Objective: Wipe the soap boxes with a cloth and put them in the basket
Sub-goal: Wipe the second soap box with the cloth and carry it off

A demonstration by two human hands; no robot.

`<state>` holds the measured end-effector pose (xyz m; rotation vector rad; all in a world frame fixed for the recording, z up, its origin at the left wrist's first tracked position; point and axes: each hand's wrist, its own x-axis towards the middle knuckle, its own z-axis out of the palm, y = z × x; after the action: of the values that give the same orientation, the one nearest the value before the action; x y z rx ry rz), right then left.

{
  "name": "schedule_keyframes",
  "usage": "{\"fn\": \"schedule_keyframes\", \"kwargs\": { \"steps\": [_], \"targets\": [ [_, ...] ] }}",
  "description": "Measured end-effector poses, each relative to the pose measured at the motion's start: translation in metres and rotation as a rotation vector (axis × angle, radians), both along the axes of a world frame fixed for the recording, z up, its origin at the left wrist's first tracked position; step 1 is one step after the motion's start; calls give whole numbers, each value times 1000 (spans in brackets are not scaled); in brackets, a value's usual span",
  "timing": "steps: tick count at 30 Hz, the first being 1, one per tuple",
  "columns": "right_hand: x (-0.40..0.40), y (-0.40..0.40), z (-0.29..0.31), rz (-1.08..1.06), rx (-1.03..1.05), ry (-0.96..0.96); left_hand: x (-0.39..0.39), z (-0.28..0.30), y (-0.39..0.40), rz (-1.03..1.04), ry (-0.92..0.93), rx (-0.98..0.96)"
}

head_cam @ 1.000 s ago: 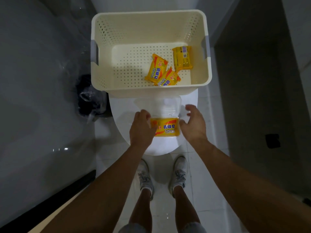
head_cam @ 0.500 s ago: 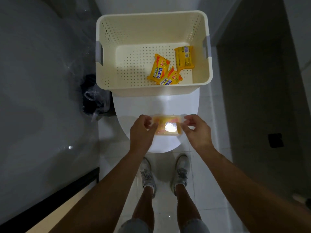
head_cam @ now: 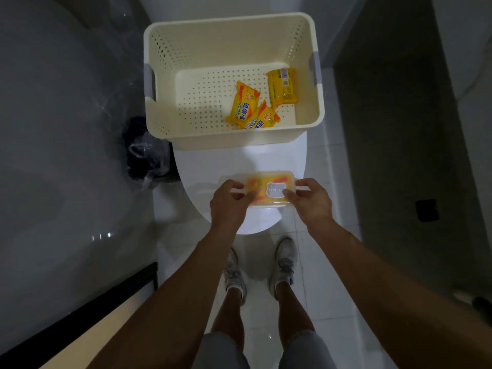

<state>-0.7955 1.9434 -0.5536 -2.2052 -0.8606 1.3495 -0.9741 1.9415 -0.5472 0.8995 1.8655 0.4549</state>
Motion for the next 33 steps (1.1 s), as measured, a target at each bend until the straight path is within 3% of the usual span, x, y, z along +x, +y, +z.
{"fn": "schedule_keyframes", "kwargs": {
  "steps": [7, 21, 27, 33],
  "targets": [
    [18, 1, 122, -164, 195, 213, 17, 107, 8, -9, -177, 227],
    [89, 22, 355, -409, 664, 310, 97, 343, 106, -241, -485, 536],
    [136, -6, 414, -619, 749, 190, 165, 389, 113, -433, -548, 500],
    [200, -37, 428, -773, 796, 116, 247, 401, 105, -568, -600, 439]
  ]
}}
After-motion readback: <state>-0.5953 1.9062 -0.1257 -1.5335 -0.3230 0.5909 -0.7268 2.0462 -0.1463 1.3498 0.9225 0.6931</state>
